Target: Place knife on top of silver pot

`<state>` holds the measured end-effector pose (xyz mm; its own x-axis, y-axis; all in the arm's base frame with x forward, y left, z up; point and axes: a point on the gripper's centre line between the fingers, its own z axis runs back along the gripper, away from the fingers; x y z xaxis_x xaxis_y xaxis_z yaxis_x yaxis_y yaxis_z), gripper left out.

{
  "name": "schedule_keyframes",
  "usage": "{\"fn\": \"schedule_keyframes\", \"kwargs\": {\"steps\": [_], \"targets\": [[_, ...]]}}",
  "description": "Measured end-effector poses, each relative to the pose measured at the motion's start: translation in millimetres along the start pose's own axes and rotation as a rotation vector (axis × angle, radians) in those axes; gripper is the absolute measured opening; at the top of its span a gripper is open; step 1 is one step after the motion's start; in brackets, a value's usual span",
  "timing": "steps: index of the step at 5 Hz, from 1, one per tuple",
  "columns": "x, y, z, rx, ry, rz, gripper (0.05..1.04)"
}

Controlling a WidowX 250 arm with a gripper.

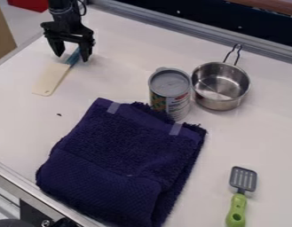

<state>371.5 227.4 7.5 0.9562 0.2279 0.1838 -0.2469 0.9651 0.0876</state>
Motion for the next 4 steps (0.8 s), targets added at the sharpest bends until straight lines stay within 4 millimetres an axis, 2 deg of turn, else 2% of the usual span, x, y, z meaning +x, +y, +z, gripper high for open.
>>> {"fn": "schedule_keyframes", "kwargs": {"steps": [1, 3, 4], "targets": [[2.5, -0.1, -3.6, 0.0, 0.052, -0.027, 0.948], [7.8, 1.6, -7.3, -0.059, 0.147, -0.062, 0.401], [7.2, 4.4, -8.8, -0.061, 0.143, -0.071, 0.223]]}}
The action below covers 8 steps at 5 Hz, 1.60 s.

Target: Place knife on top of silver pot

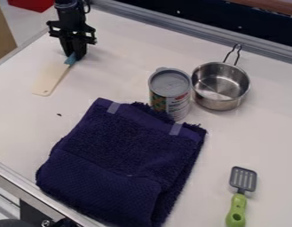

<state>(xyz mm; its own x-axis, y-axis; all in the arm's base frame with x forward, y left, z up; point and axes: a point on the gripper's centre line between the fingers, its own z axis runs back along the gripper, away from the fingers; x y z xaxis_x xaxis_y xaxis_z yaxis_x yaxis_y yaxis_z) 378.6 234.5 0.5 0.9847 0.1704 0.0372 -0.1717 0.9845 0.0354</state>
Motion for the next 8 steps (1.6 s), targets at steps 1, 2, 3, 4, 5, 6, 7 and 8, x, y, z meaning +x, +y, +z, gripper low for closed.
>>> {"fn": "schedule_keyframes", "kwargs": {"steps": [1, 2, 3, 4, 5, 6, 7, 8], "targets": [[-1.7, -0.7, 4.5, 0.061, -0.094, 0.098, 0.209], [-9.4, -12.6, 12.2, 0.011, -0.028, 0.193, 0.209], [-6.3, -20.2, 48.3, 0.009, -0.059, 0.259, 0.209], [-1.9, -35.5, 71.2, -0.024, -0.013, 0.302, 0.209], [5.5, -51.0, 97.5, -0.044, 0.009, 0.346, 0.209], [1.4, -86.8, 85.7, -0.037, -0.001, 0.471, 0.209], [1.2, -134.8, 106.5, -0.089, -0.025, 0.5, 0.209], [-5.6, -174.7, 111.5, -0.104, 0.038, 0.503, 0.209]]}}
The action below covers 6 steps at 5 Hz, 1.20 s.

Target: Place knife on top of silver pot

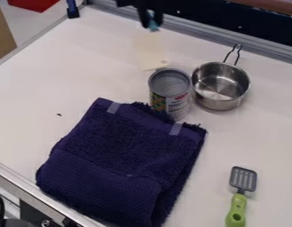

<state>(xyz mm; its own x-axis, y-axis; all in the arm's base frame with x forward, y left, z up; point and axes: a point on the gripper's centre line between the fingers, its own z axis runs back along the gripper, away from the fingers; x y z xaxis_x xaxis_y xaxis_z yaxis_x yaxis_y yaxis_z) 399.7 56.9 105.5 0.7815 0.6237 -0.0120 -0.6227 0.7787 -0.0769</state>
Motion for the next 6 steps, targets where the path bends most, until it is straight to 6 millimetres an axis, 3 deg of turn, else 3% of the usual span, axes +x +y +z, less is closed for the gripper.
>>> {"fn": "schedule_keyframes", "kwargs": {"steps": [1, 3, 4, 6], "targets": [[-13.8, -29.7, 20.2, -0.032, 0.026, 0.037, 0.209], [-59.5, -83.5, -23.0, -0.018, -0.036, 0.059, 0.209], [-63.8, -85.7, -43.2, -0.04, -0.068, 0.077, 0.209], [-60.9, -88.8, -62.4, -0.027, -0.115, 0.096, 0.209]]}}
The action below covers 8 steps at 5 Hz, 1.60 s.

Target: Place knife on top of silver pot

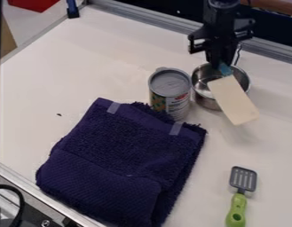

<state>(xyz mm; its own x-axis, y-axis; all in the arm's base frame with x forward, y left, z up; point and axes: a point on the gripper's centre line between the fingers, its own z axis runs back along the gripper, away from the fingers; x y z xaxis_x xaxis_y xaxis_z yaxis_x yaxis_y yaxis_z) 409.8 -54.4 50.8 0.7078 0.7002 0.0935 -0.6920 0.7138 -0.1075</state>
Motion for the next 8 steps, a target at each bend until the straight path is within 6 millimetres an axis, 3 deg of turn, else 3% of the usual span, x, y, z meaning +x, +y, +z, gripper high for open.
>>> {"fn": "schedule_keyframes", "kwargs": {"steps": [6, 7, 8], "targets": [[-3.7, -3.8, -32.2, -0.01, -0.03, -0.013, 0.209], [-3.6, -3.2, -33.1, -0.008, -0.037, -0.013, 0.265], [-7.7, 1.6, -39.9, 0.028, -0.002, -0.015, 0.523]]}}
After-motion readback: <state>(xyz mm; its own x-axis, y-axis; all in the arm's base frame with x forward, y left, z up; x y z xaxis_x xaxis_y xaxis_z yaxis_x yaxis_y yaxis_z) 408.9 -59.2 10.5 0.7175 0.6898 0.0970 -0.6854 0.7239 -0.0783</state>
